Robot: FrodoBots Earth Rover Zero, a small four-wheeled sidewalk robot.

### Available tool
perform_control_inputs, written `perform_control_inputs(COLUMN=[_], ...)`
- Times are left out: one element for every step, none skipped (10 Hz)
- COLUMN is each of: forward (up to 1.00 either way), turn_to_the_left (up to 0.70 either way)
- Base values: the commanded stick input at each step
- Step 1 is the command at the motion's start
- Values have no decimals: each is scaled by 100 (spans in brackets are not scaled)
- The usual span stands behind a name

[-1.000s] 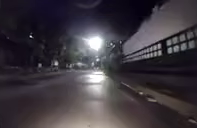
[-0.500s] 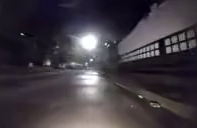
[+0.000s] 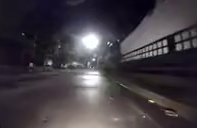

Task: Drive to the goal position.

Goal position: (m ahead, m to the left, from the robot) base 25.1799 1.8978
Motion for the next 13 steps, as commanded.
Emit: perform_control_inputs(forward=[70, 70, 70, 70, 70, 70, 70, 70, 70, 70, 70, 70, 70], turn_to_the_left=[-35, -35, -35, -35, -35, -35, -35, -7, 0, 0, 0, 0, 0])
